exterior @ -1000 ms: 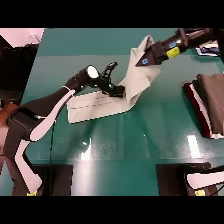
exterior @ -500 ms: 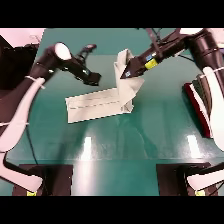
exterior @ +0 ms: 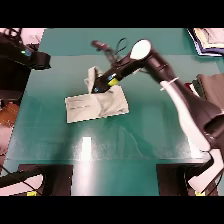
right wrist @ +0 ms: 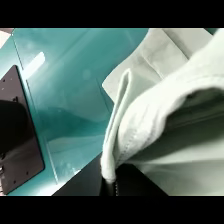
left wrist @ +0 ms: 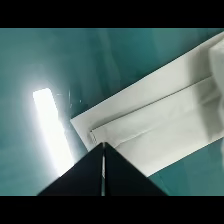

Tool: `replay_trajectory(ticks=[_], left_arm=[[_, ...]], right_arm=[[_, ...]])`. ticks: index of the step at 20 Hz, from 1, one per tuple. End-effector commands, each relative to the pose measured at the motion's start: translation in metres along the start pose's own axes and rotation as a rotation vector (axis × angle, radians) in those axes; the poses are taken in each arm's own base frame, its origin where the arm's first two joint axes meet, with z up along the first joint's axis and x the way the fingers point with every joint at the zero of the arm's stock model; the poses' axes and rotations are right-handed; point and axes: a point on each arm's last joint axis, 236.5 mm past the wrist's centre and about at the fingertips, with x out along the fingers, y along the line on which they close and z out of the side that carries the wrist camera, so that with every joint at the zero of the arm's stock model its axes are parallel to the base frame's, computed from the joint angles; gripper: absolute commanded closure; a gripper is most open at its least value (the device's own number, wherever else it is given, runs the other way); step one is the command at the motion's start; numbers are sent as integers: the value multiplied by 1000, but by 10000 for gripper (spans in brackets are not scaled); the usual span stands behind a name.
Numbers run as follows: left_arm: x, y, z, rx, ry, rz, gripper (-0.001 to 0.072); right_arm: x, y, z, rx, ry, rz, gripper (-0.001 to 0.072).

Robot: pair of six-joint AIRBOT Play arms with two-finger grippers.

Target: Fold the shirts.

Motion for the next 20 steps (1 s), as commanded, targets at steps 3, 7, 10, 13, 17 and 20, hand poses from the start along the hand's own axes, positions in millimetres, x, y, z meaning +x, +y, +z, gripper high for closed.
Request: replay_trajectory(ticks=[3,7,10,13,17,20], left_arm=[[-23,7,-9,-12,1,19,688],[-24,8,-12,-11,11,21,687],[-24,7,-17,3,31,17,687],[-23,7,-16,3,31,17,687],[-21,8,-9,3,1,21,687],[-18,9,-4,0,-20,21,687]], right_arm=[[109,32,16,-170,-61,31,215],[107,41,9,-223,-73,-13,167],[54,-11,-25,-160,43,-134,183],[-5,-74,-65,58,77,-195,183],[-67,-154,-124,403,25,-263,92],[-74,-180,-140,634,-69,-152,-4]])
